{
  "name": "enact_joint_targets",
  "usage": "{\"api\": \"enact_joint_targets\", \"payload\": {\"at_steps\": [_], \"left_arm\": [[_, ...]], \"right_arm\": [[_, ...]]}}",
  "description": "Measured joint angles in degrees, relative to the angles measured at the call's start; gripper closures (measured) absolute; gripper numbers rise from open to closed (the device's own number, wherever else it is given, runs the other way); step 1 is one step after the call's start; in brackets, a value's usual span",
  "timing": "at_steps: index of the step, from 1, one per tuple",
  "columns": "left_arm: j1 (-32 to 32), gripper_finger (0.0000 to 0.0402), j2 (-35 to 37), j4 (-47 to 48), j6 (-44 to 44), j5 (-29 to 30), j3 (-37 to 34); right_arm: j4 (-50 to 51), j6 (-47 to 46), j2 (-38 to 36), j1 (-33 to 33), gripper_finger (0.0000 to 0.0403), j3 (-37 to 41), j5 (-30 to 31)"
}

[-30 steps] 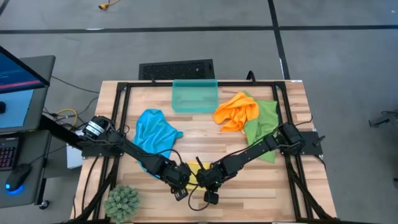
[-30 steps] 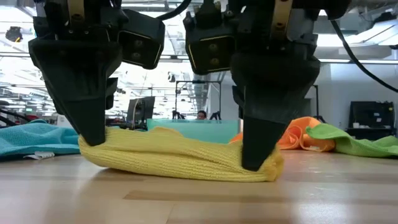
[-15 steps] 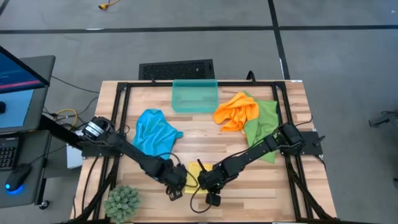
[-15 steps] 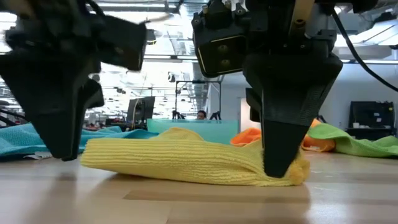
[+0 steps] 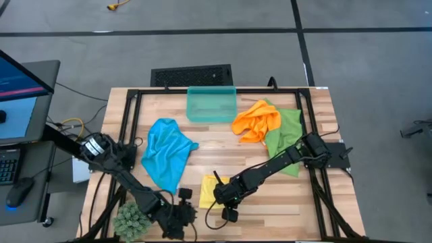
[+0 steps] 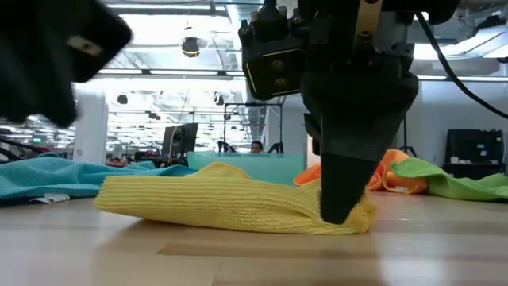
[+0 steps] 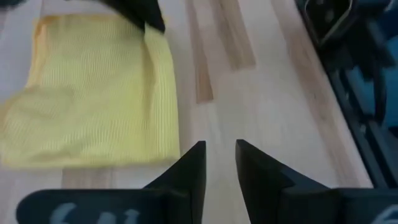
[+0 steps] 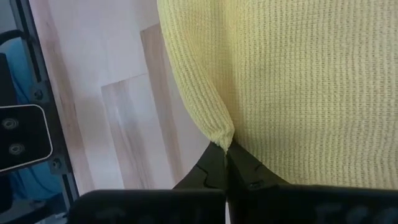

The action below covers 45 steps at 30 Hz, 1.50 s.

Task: Roll microfiber towels into tight, uniform cylinder then place into a basket
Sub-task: Roll the yellow microfiber towel

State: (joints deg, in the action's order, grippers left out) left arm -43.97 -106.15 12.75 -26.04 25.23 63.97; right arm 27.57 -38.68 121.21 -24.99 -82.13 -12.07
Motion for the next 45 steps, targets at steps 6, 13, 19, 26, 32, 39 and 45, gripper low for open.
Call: {"api": "enact_joint_targets", "payload": {"at_steps": [6, 13, 19, 26, 32, 39, 45], "left_arm": [[3.48, 0.0335, -2.9, -0.21, 3.5, -1.09, -0.02], [3.45, 0.0339, -4.31, -1.13, 5.42, 1.25, 0.11], [3.87, 0.0339, -6.49, 0.09, 5.41, 1.61, 0.04], [1.43, 0.0339, -4.09, -0.39, 5.46, 5.64, 0.08], [-0.77, 0.0339, -4.55, -0.37, 9.14, 9.18, 0.05], [1.71, 0.0333, -4.61, -0.65, 10.92, 6.59, 0.0], [3.49, 0.0279, -4.61, -0.21, 10.42, 3.53, 0.0]], "right_arm": [[-0.38, 0.08, 0.02, 0.0, 0.0394, -0.02, 0.06], [-1.0, 0.22, 0.07, -0.02, 0.0394, -0.02, -0.71], [-1.5, 0.28, 0.07, -0.11, 0.0395, -0.04, -0.77], [-1.26, 0.28, 0.07, -0.09, 0.0394, -0.07, -0.96], [-1.37, 0.28, 0.07, -0.11, 0.0393, -0.07, -1.15], [-1.41, 0.28, 0.07, -0.11, 0.0393, -0.09, -1.29], [-1.44, 1.04, 0.07, -0.11, 0.0394, -0.09, -1.33]]}}
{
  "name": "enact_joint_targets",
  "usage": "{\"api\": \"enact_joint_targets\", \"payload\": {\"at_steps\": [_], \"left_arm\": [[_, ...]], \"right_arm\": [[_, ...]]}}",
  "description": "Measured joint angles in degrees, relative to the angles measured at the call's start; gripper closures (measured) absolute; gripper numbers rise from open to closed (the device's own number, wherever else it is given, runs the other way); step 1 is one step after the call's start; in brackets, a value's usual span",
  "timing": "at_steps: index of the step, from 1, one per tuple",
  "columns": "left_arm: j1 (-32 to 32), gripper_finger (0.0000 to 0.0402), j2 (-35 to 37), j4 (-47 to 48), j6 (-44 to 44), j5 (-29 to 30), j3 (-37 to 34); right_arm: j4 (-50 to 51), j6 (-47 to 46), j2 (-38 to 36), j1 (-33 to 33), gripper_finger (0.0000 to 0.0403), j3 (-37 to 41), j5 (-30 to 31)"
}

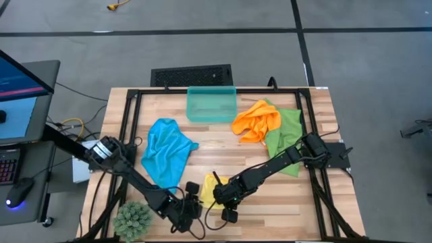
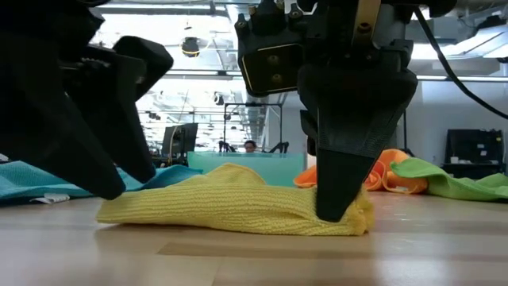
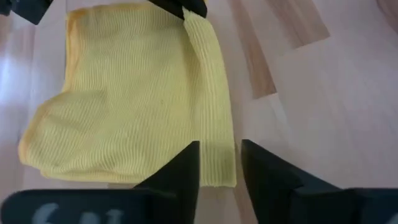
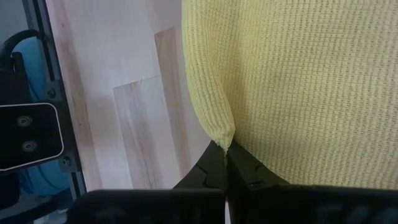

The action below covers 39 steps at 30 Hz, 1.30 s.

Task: Roll microfiber towels into tight, uniform cylinder then place into a basket
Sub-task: Roll the yellow microfiber towel

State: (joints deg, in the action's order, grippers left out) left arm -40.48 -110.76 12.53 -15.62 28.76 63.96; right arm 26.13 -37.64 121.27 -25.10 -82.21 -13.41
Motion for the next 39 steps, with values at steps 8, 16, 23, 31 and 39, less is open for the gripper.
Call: {"api": "enact_joint_targets", "payload": {"at_steps": [8, 16, 23, 31, 39], "left_arm": [[1.36, 0.0204, -1.24, -0.79, -0.04, -3.49, 0.04], [1.8, 0.0217, -4.28, -1.48, -3.76, -1.9, 0.29], [1.78, 0.034, -4.2, -1.42, -6.07, -3.02, 0.26], [2.25, 0.0387, -1.19, -2.99, -16.94, -12.4, -0.09], [3.84, 0.0386, 4.02, -3.94, -35.11, -24.13, 0.0]], "right_arm": [[-0.02, 0.14, 0.0, 0.01, 0.0394, 0.0, 0.0], [0.02, 0.14, 0.0, -0.02, 0.0394, 0.0, -0.02], [0.13, 1.9, -0.02, -0.61, 0.0393, 0.0, -0.46], [-1.44, 5.18, -0.09, -2.9, 0.0393, -0.12, -3.77], [-8.08, 4.83, -0.26, -5.01, 0.0392, -0.24, -11.03]]}}
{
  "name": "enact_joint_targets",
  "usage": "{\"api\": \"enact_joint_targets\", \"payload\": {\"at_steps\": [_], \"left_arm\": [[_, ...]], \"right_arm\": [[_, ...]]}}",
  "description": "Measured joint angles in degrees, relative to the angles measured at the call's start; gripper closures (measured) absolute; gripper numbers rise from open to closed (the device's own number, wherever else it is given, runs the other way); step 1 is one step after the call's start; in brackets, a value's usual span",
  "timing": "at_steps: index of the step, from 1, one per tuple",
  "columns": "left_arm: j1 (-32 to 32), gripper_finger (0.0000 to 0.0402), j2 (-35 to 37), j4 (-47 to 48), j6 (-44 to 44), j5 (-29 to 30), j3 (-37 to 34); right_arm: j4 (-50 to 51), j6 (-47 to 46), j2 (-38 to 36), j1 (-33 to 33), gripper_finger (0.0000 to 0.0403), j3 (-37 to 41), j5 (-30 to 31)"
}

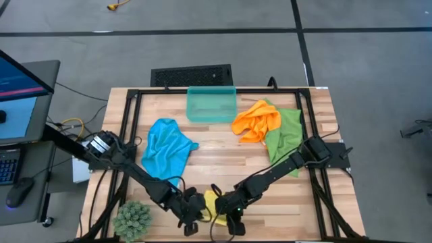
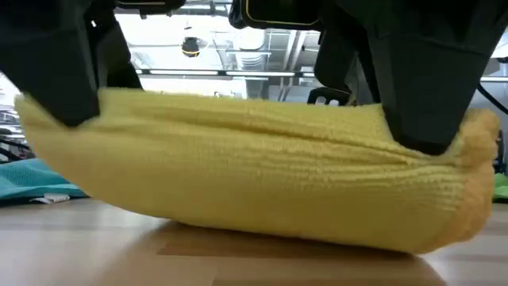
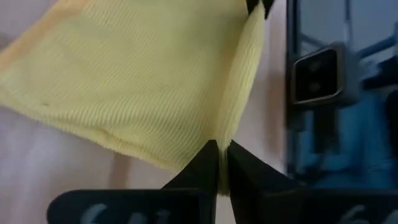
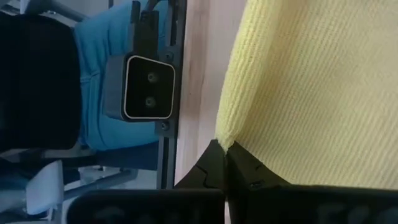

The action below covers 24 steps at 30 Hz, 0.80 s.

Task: Roll microfiber towels into tight, uniform cylinder then place into a basket
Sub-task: Roll the yellow microfiber towel

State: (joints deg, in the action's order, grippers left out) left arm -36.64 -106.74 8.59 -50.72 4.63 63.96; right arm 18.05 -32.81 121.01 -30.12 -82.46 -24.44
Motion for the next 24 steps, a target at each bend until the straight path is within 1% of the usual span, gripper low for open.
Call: {"api": "enact_joint_targets", "payload": {"at_steps": [5, 9, 14, 18, 24], "left_arm": [[2.93, 0.0386, -0.37, 0.76, -4.85, -5.63, 0.02], [5.31, 0.0386, -0.39, 1.79, -5.89, -6.22, -0.28], [8.71, 0.0386, -0.64, 5.62, -6.6, -6.82, -0.24], [10.9, 0.0386, -2.19, 3.87, -7.48, -10.49, -0.3], [12.63, 0.0386, -5.26, 1.57, -10.45, -12.26, -0.3]], "right_arm": [[0.11, -1.49, 0.0, -0.03, 0.0393, 0.02, -0.15], [0.28, -1.23, 0.02, -0.03, 0.0393, 0.09, -0.14], [0.41, 1.11, 0.07, -0.03, 0.0394, 0.13, 0.41], [1.54, 1.2, 0.07, 0.08, 0.0393, 0.2, 3.36], [5.09, 0.96, 0.22, 0.47, 0.0389, 0.29, 6.77]]}}
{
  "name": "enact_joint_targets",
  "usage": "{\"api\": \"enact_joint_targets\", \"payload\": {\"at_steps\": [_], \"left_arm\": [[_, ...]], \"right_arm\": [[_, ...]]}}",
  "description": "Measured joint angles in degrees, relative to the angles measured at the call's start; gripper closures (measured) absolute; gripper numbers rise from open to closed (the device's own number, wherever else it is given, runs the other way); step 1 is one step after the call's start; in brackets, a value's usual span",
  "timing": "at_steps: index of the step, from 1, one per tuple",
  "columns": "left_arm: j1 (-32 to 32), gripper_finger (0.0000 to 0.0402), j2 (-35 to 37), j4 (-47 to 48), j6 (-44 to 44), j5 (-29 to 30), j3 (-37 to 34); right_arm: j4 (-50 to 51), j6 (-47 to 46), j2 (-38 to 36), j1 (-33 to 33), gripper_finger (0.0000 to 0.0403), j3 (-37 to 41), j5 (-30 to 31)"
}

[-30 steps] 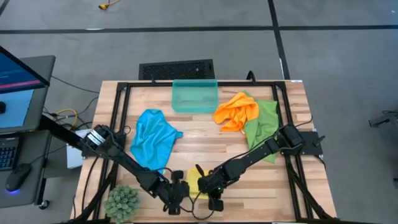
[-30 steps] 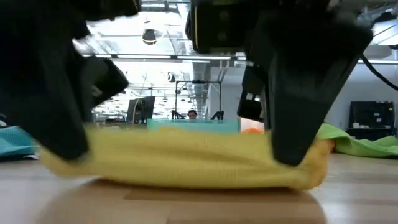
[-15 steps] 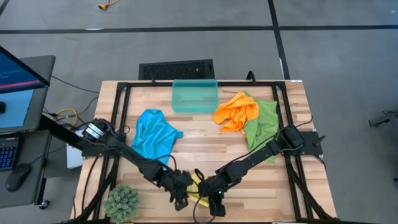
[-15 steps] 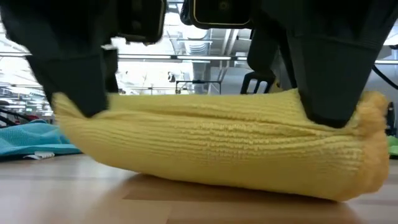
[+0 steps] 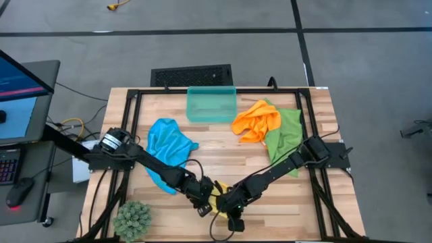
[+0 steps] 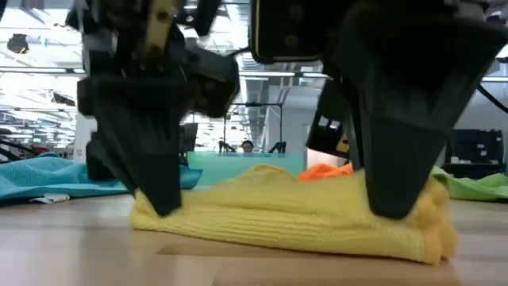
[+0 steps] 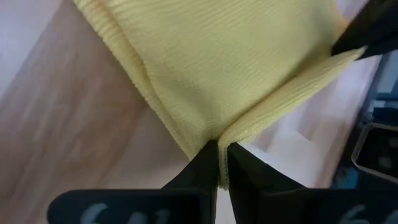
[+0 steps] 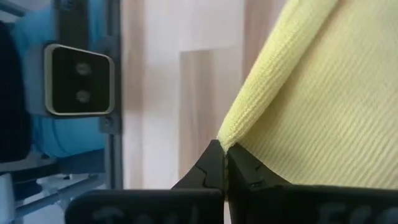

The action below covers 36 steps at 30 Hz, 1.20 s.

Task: Roll microfiber towels into tight, uniform cylinder then place into a basket
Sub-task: Roll the yellow microfiber towel

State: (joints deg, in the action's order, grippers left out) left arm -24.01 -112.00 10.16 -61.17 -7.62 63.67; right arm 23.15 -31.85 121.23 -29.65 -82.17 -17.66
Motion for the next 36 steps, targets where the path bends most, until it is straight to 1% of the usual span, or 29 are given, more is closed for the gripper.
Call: {"api": "enact_joint_targets", "payload": {"at_steps": [3, 5, 7, 10, 16, 19, 22, 25, 28, 33, 34, 36], "left_arm": [[0.77, 0.0386, -1.43, -1.06, -0.93, -1.33, 0.13], [1.12, 0.0386, -2.05, -1.65, -1.04, -2.64, 0.19], [1.16, 0.0386, -2.1, -1.61, -1.1, -2.92, 0.19], [1.16, 0.0386, -2.16, -1.84, -1.16, -2.83, 0.13], [1.11, 0.0386, -2.25, -2.04, -0.78, -3.21, 0.06], [1.09, 0.0386, -2.28, -2.04, -0.63, -3.22, 0.06], [1.09, 0.0386, -2.28, -2.02, -0.54, -3.22, 0.04], [1.09, 0.0386, -2.28, -2.04, -0.52, -3.21, 0.04], [1.09, 0.0386, -2.29, -2.05, -0.4, -3.21, 0.04], [1.09, 0.0386, -2.3, -2.08, -0.36, -3.24, 0.04], [1.09, 0.0386, -2.3, -2.08, -0.36, -3.25, 0.04], [1.09, 0.0386, -2.3, -2.09, -0.36, -3.54, 0.03]], "right_arm": [[0.2, 0.82, 0.0, -0.15, 0.0388, 0.0, 0.21], [-0.03, 2.92, 0.0, -0.36, 0.0379, 0.01, 0.59], [0.02, 5.05, 0.0, -0.6, 0.0363, 0.01, 1.68], [0.34, 5.34, 0.0, -0.87, 0.0331, 0.0, 3.62], [1.43, 6.31, -0.05, -0.37, 0.0267, 0.0, 3.46], [3.68, 6.18, -0.84, -0.42, 0.0252, -0.02, 4.07], [6.8, 6.47, -2.39, -0.74, 0.0248, -0.05, 5.46], [9.73, 6.96, -5.02, -1.45, 0.0249, -0.05, 9.58], [11.29, 9.32, -7.71, -2.73, 0.0255, -0.1, 16.45], [8.64, 19.71, -9.23, -7.33, 0.0262, -0.12, 27.47], [7.68, 22.13, -8.96, -8.22, 0.0263, -0.09, 28.47], [4.75, 26.88, -7.83, -9.77, 0.0264, -0.11, 28.47]]}}
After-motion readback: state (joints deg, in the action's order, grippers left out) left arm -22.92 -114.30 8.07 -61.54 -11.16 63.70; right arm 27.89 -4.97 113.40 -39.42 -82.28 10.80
